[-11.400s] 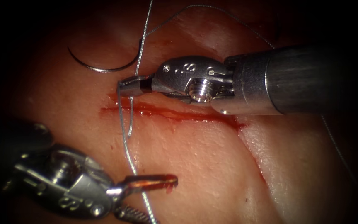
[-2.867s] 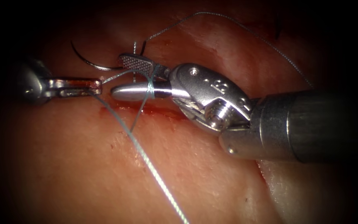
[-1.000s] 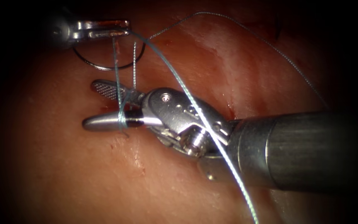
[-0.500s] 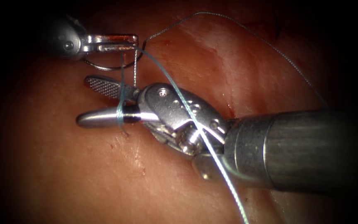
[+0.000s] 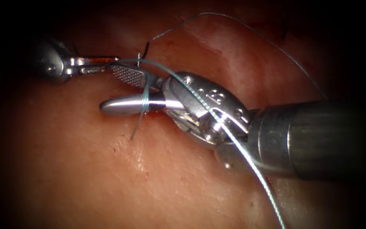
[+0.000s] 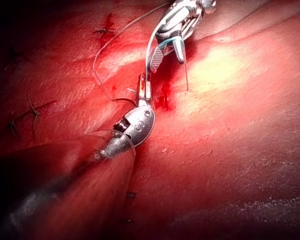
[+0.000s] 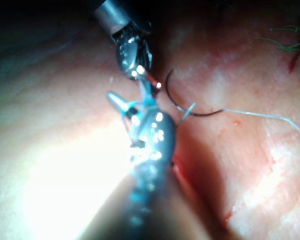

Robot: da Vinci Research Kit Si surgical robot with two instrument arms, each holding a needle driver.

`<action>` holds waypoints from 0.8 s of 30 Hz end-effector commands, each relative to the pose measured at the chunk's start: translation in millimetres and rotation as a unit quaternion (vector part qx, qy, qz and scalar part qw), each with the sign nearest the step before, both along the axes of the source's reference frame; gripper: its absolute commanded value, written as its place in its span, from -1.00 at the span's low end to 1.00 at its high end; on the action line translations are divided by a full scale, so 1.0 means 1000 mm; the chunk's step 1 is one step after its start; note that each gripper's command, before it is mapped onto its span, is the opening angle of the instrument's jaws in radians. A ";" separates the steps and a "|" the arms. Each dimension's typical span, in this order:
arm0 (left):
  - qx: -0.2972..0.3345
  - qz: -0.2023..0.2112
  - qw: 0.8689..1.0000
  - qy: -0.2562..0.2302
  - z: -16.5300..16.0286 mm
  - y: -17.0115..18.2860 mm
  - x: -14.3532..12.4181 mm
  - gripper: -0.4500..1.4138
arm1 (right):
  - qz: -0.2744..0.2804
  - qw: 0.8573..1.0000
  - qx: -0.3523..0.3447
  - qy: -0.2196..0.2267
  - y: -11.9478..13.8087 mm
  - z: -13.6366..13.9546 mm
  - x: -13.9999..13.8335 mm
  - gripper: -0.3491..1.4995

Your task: Wound Closure

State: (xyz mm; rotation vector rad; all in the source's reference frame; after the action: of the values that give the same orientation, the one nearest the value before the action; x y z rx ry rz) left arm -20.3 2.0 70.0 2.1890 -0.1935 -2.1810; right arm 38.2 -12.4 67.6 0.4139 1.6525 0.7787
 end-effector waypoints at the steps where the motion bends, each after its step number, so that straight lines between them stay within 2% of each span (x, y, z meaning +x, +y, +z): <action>1: 0.001 0.000 1.000 -0.003 0.0005 -0.0001 -0.0005 -1.00 | 0.001 1.000 -0.003 -0.001 0.0000 0.0006 0.0004 0.04; 12: 0.015 0.000 1.000 -0.021 -0.0002 -0.0012 -0.0003 -1.00 | 0.004 1.000 -0.005 -0.003 0.0001 0.0007 0.0001 0.04; 20: 0.017 0.015 0.999 -0.031 -0.0008 -0.0021 -0.0002 -1.00 | 0.006 1.000 -0.008 -0.005 0.0003 0.0009 -0.0002 0.04; 24: 0.022 0.024 0.999 -0.036 -0.0011 -0.0026 -0.0003 -1.00 | 0.013 1.000 -0.007 -0.008 0.0004 0.0011 -0.0004 -0.04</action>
State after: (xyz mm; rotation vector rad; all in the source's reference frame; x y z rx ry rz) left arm -20.1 -0.7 68.2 2.2741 -0.0910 -2.1015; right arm 37.1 -11.8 68.2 0.3735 1.6466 0.7888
